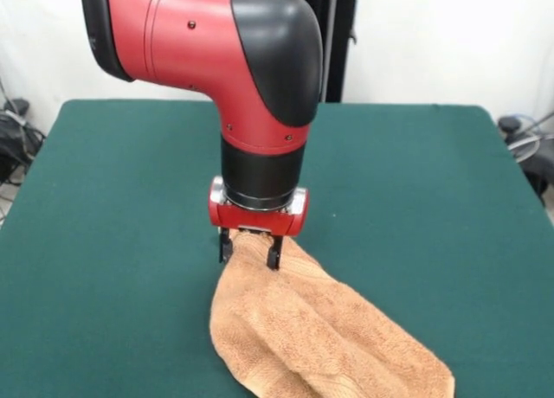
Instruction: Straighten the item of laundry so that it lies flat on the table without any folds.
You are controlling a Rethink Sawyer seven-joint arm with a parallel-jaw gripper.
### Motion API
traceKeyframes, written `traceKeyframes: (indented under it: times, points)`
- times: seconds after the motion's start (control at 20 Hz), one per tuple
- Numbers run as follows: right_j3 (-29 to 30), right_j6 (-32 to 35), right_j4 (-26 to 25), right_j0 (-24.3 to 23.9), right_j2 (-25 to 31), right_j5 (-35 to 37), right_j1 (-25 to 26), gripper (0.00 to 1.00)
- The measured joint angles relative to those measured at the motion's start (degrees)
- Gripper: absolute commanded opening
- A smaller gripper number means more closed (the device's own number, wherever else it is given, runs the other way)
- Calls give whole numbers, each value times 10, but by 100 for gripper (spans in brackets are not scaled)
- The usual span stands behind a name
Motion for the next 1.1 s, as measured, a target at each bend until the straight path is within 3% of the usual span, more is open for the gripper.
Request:
traceKeyframes:
  times: [0.2,0.25,1.1]
  points:
    - [0,0,0,3,0,0,0,100]
    - [0,0,0,5,0,0,0,0]
    - [6,0,0,32,0,0,-9,0]
